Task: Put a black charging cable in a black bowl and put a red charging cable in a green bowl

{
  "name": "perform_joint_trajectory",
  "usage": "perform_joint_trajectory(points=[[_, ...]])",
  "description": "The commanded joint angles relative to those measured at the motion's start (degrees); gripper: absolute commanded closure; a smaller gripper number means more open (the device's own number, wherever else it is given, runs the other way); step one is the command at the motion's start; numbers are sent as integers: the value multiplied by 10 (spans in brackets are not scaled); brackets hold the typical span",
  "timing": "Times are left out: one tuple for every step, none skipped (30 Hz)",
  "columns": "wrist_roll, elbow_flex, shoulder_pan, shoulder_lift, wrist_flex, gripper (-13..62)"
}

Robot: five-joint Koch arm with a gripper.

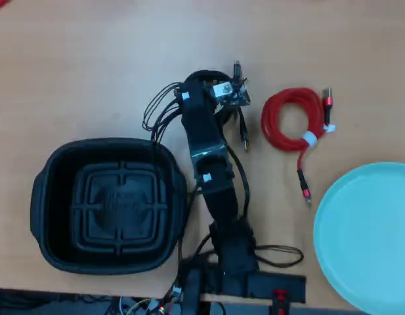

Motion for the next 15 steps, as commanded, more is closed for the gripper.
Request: perform_joint_trajectory(points=[[6,-53,-1,21,46,566],[11,-57,-1,23,47,566],[13,-61,-4,25,47,566],[13,-65,-7,26,47,566],[14,-68,-9,26,47,566],[16,-69,-10,28,47,566],[24,-71,-10,29,47,566],[37,-72,-10,38,48,566],[47,-70,-11,57,52,566],[54,-67,-13,77,57,566],[56,-66,-18,94,62,566],[56,-69,-22,109,65,566],[56,-73,-25,125,66,565],[55,-72,-25,143,66,566],[54,-72,-25,162,66,566]])
